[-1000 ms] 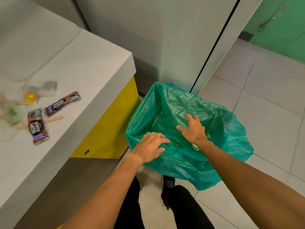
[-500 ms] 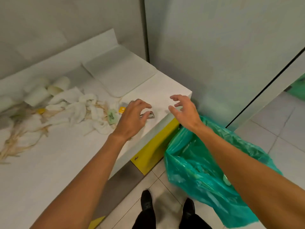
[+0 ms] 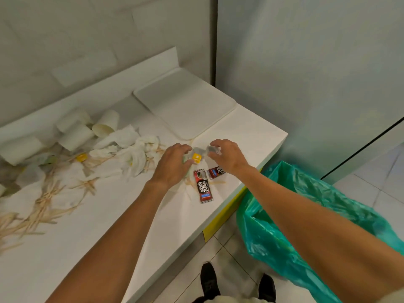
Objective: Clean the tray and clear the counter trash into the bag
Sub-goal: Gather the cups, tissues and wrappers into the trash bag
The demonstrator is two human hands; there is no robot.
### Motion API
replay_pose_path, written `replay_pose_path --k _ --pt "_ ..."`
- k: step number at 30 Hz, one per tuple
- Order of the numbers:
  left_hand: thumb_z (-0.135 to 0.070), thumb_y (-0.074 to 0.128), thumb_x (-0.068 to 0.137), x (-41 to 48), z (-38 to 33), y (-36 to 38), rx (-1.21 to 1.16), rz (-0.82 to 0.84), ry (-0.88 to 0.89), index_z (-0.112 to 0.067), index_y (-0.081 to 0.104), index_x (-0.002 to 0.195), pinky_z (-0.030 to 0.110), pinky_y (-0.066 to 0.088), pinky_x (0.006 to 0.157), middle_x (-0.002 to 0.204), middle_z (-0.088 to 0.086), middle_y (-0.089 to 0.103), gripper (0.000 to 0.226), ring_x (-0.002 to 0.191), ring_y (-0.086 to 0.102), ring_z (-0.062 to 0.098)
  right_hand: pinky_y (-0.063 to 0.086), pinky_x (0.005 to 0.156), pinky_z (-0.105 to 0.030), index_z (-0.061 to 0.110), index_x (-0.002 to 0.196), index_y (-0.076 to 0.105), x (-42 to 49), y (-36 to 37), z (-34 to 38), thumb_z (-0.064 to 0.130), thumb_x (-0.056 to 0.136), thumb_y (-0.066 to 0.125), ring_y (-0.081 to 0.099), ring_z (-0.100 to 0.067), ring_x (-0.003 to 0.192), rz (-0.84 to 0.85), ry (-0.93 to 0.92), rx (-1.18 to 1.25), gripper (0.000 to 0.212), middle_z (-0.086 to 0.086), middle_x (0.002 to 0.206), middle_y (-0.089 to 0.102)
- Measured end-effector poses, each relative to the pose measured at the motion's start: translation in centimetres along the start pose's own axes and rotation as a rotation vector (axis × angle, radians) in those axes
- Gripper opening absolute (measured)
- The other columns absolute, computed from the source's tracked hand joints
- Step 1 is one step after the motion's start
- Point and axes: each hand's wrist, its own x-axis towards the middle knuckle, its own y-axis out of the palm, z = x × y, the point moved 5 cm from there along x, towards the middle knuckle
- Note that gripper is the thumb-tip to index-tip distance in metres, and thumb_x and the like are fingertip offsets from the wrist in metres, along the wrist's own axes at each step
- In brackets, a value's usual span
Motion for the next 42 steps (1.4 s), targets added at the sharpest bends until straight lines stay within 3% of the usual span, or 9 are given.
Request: replay_pose_path --k 5,8,16,21,23,26,33,38,42 --pt "-0.034 0.059 0.094 2.2 -0.4 1.6 0.074 0.087 -0.011 -0.022 0.043 0.144 0.042 0.039 0.103 0.131 0.006 0.054 0.054 0.121 0.045 0.028 0.045 0.099 -0.044 0.015 0.136 0.051 1.1 1.5 0.5 0.026 0.089 0.067 0.052 -0.032 0.117 -0.037 0.065 -0.087 0.051 -0.015 0.127 0.054" --pt "-0.033 0.057 0.095 3.3 0.0 2.6 0.167 0.114 -0.052 -0.022 0.044 0.142 0.045 0.036 0.101 0.132 0.009 0.051 0.051 0.121 0.044 0.032 0.050 0.089 -0.043 0.011 0.114 0.063 1.6 1.3 0.4 0.022 0.084 0.069 0.058 -0.032 0.104 -0.026 0.095 -0.062 0.033 -0.014 0.113 0.060" --pt "-0.025 0.064 0.091 5.1 -0.4 1.5 0.015 -0.048 -0.110 -0.023 0.061 0.097 0.044 0.033 0.094 0.091 -0.002 0.062 0.008 0.105 0.049 0.026 0.043 0.076 -0.029 0.007 0.090 0.064 0.8 0.5 -0.6 0.007 0.087 0.064 0.055 -0.029 0.094 0.024 -0.017 -0.038 0.003 -0.013 0.103 0.055" --pt "-0.026 0.066 0.088 5.8 -1.2 0.6 -0.049 -0.086 -0.135 -0.030 0.057 0.087 0.052 0.041 0.097 0.089 -0.004 0.060 0.010 0.104 0.054 0.028 0.043 0.066 -0.020 0.013 0.076 0.060 0.0 -1.0 -1.2 0.002 0.083 0.068 0.059 -0.023 0.084 -0.108 0.050 0.280 0.015 -0.006 0.087 0.062" --pt "-0.026 0.069 0.085 5.8 -1.3 0.2 -0.154 -0.099 -0.209 -0.028 0.060 0.087 0.047 0.046 0.093 0.084 -0.006 0.062 0.009 0.096 0.059 0.026 0.047 0.063 -0.013 0.010 0.078 0.064 -0.7 -2.7 -1.3 0.004 0.083 0.071 0.060 -0.016 0.074 -0.181 0.074 0.451 0.011 -0.001 0.082 0.064" --pt "-0.020 0.072 0.084 5.5 -2.0 -0.5 -0.392 -0.174 -0.286 -0.024 0.062 0.096 0.031 0.048 0.079 0.079 -0.008 0.057 0.016 0.085 0.059 0.020 0.054 0.073 -0.025 0.008 0.080 0.066 -1.6 -5.6 -2.2 0.003 0.083 0.073 0.062 -0.014 0.073 -0.240 0.096 0.680 0.009 0.000 0.081 0.066" --pt "-0.016 0.071 0.084 5.5 -9.4 -0.2 -0.582 -0.340 -0.087 -0.026 0.062 0.098 0.024 0.048 0.072 0.084 -0.009 0.058 0.019 0.073 0.055 0.005 0.047 0.063 -0.012 0.015 0.073 0.061 -5.7 -14.0 -8.1 -0.007 0.082 0.069 0.058 -0.008 0.064 -0.380 0.117 0.895 0.025 0.001 0.073 0.061" --pt "-0.018 0.073 0.083 5.9 -17.8 6.8 -0.613 -0.033 0.085 -0.030 0.064 0.091 0.036 0.056 0.076 0.091 0.001 0.066 0.016 0.085 0.065 0.024 0.046 0.059 -0.016 0.015 0.074 0.061 -11.1 -18.5 -18.8 -0.003 0.082 0.072 0.055 -0.003 0.057 -0.476 0.283 0.818 0.023 0.000 0.071 0.061" --pt "-0.011 0.072 0.084 4.4 -24.0 17.0 -0.483 0.248 0.165 -0.020 0.065 0.097 0.031 0.053 0.075 0.085 -0.003 0.062 0.017 0.079 0.061 0.016 0.042 0.057 -0.018 0.015 0.072 0.059 -16.5 -20.2 -27.1 -0.003 0.081 0.073 0.050 -0.005 0.055 -0.513 0.441 0.717 0.024 -0.002 0.067 0.058"
